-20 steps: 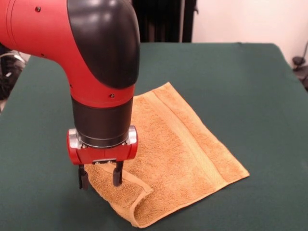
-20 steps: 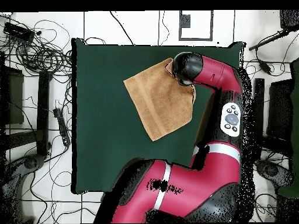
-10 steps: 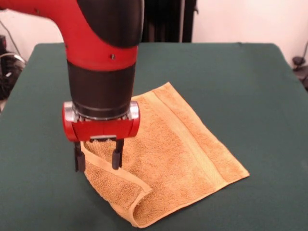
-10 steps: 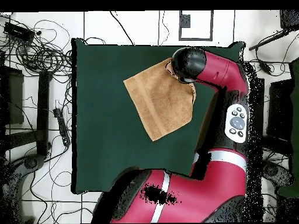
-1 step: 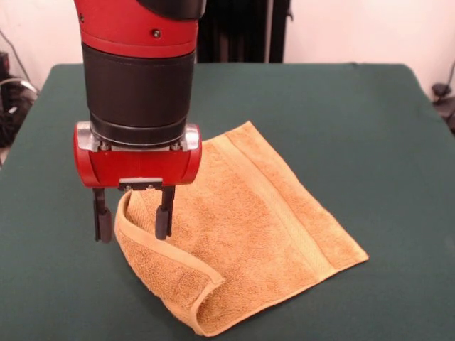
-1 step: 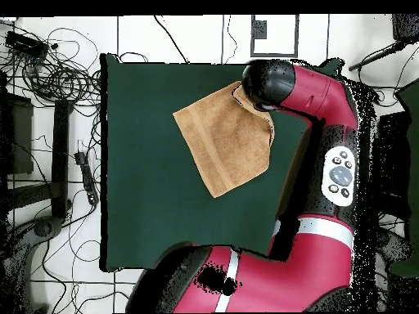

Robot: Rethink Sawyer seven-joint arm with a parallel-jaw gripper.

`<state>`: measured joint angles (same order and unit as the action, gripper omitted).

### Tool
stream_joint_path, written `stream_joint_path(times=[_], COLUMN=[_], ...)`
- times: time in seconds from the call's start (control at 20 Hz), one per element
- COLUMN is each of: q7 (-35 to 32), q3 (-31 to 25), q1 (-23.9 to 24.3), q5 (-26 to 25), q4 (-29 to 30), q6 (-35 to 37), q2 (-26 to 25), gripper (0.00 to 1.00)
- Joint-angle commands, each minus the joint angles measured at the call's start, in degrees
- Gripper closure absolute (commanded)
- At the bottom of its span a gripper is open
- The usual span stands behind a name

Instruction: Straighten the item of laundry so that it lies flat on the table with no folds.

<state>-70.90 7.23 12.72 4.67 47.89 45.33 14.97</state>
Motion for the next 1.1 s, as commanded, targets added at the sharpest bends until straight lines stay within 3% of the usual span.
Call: stream_joint_path(times=[0.05, 1.1], q7=[-6.9, -13.0], q3=[-5.4, -5.1], q1=[-2.1, -5.4], q5=[-0.6, 1.5], q4=[10.2, 10.2], q6=[1.7, 1.7], q2=[-1.5, -2.5], gripper=[0.00, 0.00])
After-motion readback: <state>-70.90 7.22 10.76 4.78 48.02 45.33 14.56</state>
